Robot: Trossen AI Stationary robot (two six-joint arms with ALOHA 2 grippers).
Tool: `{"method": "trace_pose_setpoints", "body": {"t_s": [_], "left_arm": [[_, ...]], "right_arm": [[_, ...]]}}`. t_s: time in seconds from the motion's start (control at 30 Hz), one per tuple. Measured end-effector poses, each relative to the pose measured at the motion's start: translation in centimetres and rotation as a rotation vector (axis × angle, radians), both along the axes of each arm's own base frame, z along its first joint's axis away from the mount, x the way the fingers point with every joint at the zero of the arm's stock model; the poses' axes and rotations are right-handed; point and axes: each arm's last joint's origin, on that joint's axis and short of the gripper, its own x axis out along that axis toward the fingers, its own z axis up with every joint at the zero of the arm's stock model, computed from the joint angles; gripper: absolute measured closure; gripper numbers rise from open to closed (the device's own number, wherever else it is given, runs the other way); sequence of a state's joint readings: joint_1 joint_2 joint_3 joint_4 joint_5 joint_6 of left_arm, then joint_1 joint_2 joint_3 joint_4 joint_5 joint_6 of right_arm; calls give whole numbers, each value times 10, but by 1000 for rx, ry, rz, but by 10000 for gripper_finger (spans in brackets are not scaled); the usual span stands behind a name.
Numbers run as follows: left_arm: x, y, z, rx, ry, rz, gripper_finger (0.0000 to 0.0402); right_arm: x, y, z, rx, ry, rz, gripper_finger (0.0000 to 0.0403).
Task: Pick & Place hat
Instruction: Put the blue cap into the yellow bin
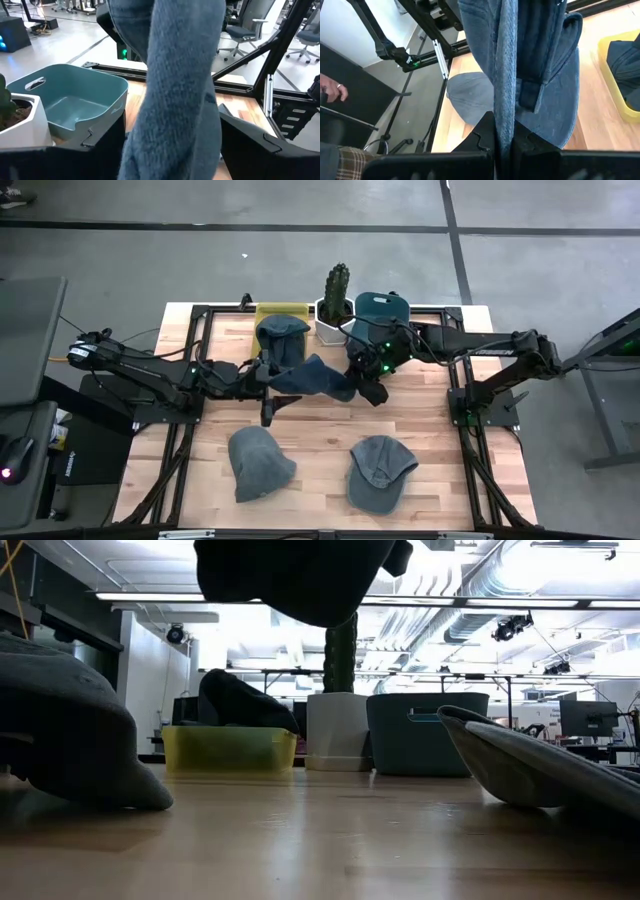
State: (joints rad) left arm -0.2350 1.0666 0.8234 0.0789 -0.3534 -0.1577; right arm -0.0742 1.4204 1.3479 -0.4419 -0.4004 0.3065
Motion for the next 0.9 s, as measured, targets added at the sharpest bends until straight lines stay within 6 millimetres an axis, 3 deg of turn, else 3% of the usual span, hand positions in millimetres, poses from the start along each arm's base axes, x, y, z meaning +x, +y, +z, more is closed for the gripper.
{"method": "trace_pose_setpoints", "body": {"t_s": [0.5, 0.77, 0.9], "left_arm": [[22, 4, -2, -17, -34, -10, 138], [22, 4, 9, -20, -47, -9, 224], [22, 4, 10, -22, -48, -14, 297]], "right_arm": [[0, 0, 0, -1, 2, -1, 398], [0, 0, 0, -1, 2, 0, 398], [0, 0, 0, -7, -1, 3, 398]]}}
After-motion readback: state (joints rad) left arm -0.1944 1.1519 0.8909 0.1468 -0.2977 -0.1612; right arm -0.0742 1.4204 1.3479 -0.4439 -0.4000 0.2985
